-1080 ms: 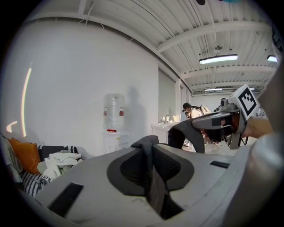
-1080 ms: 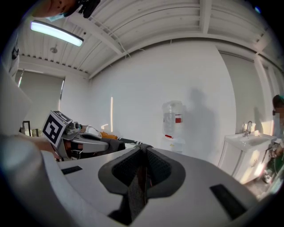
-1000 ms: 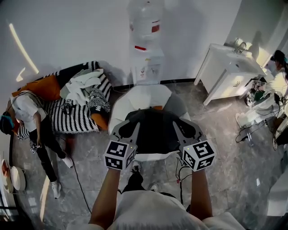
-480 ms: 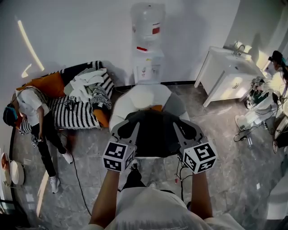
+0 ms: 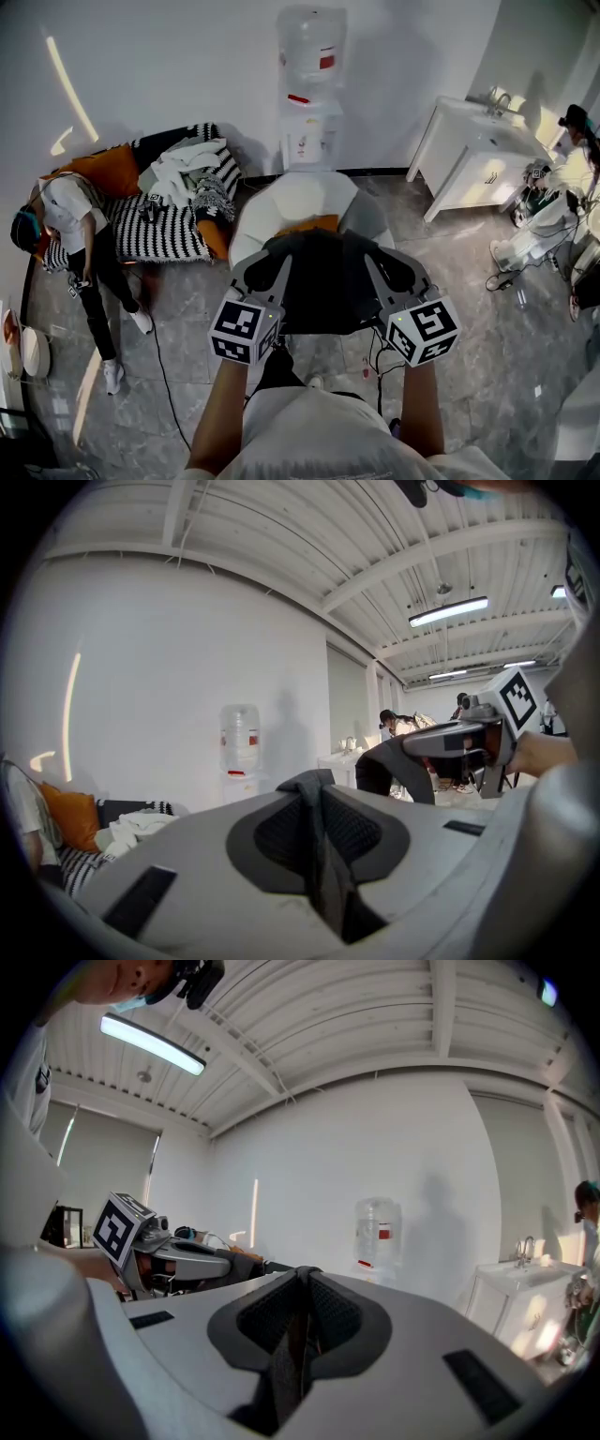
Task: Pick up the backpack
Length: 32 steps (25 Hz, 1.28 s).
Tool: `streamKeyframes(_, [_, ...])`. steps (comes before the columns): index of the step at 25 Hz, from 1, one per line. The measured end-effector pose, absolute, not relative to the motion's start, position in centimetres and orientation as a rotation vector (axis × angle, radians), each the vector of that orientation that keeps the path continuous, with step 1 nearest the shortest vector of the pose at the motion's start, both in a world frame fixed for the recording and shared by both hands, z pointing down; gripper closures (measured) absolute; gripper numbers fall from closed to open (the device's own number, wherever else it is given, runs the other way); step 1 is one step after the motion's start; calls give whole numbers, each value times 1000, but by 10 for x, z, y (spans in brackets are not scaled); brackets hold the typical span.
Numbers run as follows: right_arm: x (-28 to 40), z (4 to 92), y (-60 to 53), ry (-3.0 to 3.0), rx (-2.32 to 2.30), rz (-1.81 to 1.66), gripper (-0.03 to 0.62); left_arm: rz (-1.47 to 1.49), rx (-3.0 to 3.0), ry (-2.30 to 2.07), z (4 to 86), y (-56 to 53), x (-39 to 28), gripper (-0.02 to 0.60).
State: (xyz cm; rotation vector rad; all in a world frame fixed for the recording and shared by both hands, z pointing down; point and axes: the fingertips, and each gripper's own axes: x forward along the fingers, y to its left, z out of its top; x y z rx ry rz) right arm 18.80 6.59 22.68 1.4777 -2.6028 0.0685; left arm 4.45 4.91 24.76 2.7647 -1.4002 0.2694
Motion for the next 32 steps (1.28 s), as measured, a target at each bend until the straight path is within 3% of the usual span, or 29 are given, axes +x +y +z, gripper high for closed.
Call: streamKeyframes(32, [197, 224, 63, -2629, 1446, 71, 553, 287, 2779, -1409, 240, 51, 55, 528])
